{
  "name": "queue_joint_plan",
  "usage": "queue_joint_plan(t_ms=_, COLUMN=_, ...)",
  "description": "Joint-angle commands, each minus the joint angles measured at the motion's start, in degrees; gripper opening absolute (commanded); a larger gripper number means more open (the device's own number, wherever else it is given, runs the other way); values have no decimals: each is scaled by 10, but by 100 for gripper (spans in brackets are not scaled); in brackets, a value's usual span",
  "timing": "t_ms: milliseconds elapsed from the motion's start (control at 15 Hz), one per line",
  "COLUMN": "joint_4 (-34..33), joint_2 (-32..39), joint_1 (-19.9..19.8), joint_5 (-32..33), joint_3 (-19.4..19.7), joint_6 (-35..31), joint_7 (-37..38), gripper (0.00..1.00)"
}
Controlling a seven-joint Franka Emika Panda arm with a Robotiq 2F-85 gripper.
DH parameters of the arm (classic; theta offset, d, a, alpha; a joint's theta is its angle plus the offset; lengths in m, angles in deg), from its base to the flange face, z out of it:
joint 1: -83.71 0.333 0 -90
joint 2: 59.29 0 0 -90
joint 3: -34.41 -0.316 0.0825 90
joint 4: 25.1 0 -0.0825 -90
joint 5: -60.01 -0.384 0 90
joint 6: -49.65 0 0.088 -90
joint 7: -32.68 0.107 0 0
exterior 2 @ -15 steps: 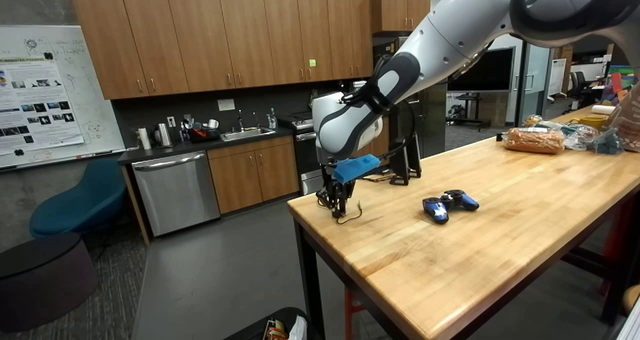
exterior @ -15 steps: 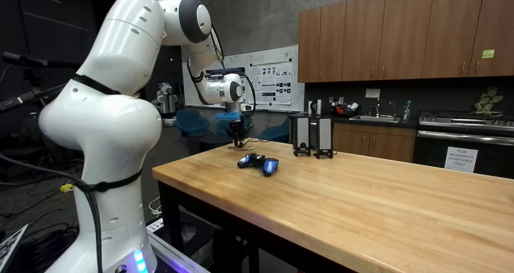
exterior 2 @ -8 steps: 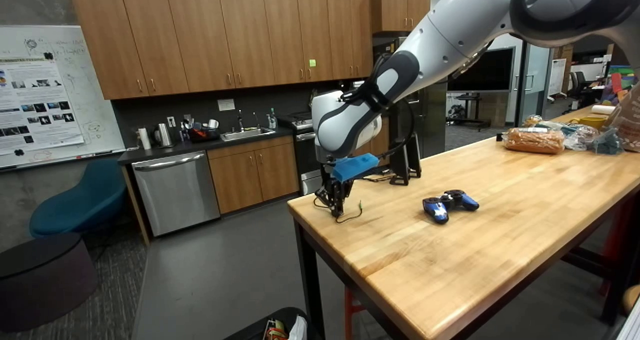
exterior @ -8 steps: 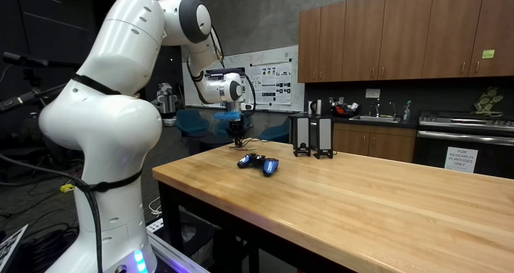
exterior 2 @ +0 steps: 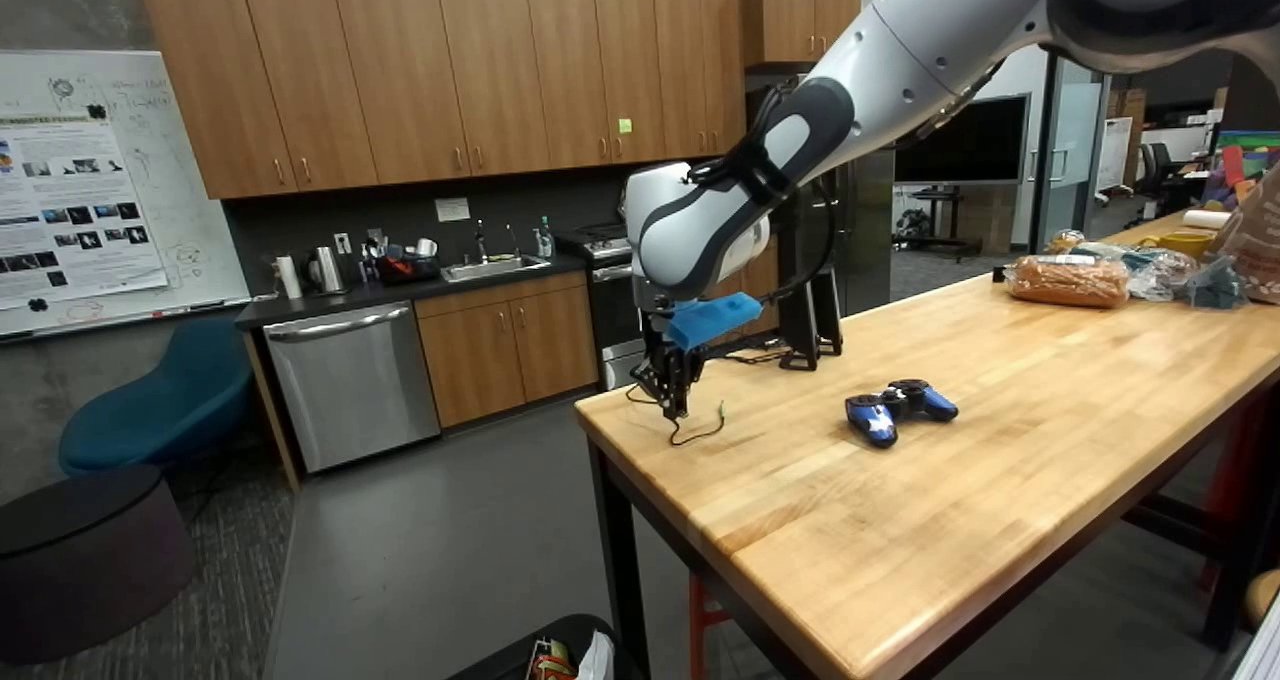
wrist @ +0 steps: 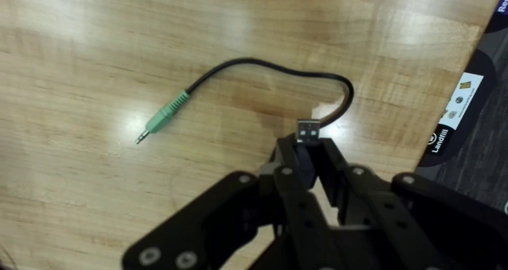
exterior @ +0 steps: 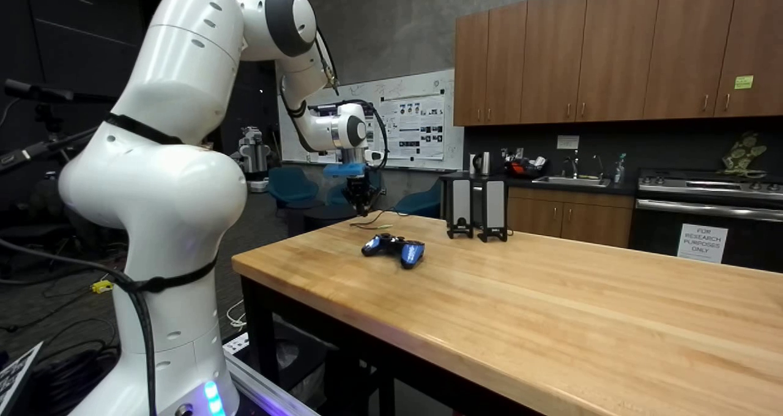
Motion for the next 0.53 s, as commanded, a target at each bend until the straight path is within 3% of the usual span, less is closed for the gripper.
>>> queue_joint_plan(t_ms=0, joint_4=76, joint_2=-60, joint_1=1, joint_5=0, joint_3=2, joint_6=-8, joint_7=-4, gripper=5)
queue_joint_plan(t_ms=467, joint_4=220, joint_2=-169, joint_1=1, joint_5=9, joint_3=-6, joint_6=-52, joint_7=7, gripper=5)
